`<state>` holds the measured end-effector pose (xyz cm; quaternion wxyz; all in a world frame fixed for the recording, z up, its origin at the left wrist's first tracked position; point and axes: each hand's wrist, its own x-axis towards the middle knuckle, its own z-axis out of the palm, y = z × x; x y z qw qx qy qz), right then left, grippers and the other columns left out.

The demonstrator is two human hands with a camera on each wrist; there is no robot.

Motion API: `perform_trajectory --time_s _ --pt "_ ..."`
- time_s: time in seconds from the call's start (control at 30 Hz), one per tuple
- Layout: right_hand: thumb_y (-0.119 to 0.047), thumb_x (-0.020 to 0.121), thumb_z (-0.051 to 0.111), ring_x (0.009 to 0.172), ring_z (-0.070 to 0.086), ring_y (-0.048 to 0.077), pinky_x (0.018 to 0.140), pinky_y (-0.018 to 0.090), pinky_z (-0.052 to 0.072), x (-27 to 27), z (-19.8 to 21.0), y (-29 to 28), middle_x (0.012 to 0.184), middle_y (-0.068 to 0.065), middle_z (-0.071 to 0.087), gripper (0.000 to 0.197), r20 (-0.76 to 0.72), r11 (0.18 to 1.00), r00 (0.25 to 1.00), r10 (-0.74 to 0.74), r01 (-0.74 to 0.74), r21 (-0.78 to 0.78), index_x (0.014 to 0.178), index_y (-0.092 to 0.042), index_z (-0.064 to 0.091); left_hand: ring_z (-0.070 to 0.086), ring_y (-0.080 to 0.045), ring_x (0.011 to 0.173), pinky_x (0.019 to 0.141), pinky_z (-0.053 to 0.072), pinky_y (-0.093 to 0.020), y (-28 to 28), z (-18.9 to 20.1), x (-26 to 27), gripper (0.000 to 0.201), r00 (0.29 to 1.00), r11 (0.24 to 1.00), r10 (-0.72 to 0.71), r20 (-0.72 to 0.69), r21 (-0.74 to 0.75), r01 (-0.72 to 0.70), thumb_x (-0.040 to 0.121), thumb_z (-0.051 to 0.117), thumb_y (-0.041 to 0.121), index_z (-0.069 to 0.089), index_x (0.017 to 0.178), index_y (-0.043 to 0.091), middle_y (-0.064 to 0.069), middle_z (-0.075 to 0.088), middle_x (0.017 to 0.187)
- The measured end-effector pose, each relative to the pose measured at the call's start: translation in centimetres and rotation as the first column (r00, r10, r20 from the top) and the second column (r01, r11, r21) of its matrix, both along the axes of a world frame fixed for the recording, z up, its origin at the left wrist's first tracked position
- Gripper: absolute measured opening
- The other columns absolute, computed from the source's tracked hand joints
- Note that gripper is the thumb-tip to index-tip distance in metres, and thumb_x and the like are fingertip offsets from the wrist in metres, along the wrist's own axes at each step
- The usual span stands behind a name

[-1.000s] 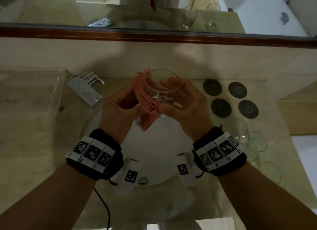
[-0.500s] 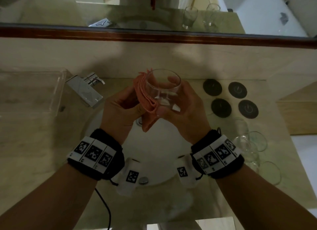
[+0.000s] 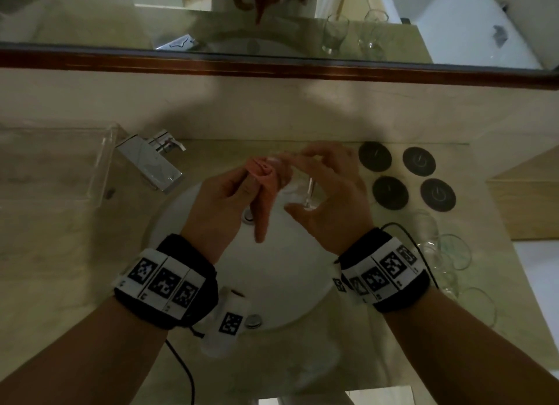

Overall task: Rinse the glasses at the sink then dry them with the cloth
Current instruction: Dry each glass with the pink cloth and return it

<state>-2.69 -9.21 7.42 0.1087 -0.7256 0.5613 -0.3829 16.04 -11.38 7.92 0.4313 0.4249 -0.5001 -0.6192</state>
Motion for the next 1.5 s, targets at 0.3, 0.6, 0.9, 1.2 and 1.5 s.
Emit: perform_trajectory --time_s 0.3,0.6,0.9,1.2,1.5 --pt "-0.05 0.066 0.086 0.113 0.055 0.021 0.093 0.036 0.052 -0.2 -0.5 -0.4 0.128 0.002 0.054 0.076 0.084 0.987 0.992 0.091 -0.101 0.127 0.131 -0.026 0.057 0.061 -0.027 0.05 0.055 0.052 -0.038 -0.7 0.0 -0.2 0.039 0.995 0.996 -0.086 0.06 -0.026 0.087 0.081 0.063 0.041 0.073 0.09 0.005 -0.026 0.068 0.069" --pt "-0.028 0.095 0.065 0.076 0.069 0.009 0.064 0.028 0.06 -0.6 0.7 -0.6 0.1 -0.003 0.067 0.021 0.478 0.841 0.876 -0.069 -0.207 0.501 0.114 -0.022 0.058 0.06 -0.013 0.054 0.055 0.05 -0.025 -0.8 -0.2 -0.3 0.016 0.996 0.997 -0.048 0.073 -0.051 0.052 0.088 0.063 0.016 0.072 0.099 0.008 0.002 0.071 0.065" --pt "-0.034 0.105 0.045 0.075 0.069 0.031 0.062 0.043 0.059 -0.5 0.9 -1.0 0.103 0.025 0.066 0.032 0.64 0.695 0.717 -0.275 -0.311 0.648 0.122 -0.007 0.052 0.068 0.0 0.062 0.056 0.053 -0.016 -0.9 0.1 -0.6 0.013 0.996 0.995 -0.032 0.084 -0.091 0.04 0.088 0.062 0.011 0.07 0.096 0.016 0.012 0.075 0.072" --pt "-0.018 0.079 0.084 0.099 0.071 0.016 0.078 0.034 0.063 -1.4 -0.2 -0.7 0.123 -0.003 0.062 0.052 0.61 0.834 0.783 -0.118 -0.256 0.49 0.122 -0.023 0.056 0.067 -0.003 0.059 0.054 0.053 -0.019 -1.2 0.1 -0.9 0.02 0.999 0.996 -0.025 0.047 -0.08 0.028 0.081 0.061 0.02 0.069 0.099 0.013 0.009 0.076 0.072" --pt "-0.013 0.082 0.08 0.089 0.071 0.011 0.074 0.026 0.06 -1.2 0.1 -0.9 0.106 -0.006 0.067 0.035 0.615 0.844 0.782 -0.106 -0.257 0.472 0.11 -0.023 0.061 0.067 -0.003 0.063 0.063 0.057 -0.022 -1.0 -0.5 -0.9 0.019 0.997 0.995 -0.018 0.075 -0.097 0.025 0.086 0.068 0.02 0.069 0.102 0.009 0.01 0.074 0.071"
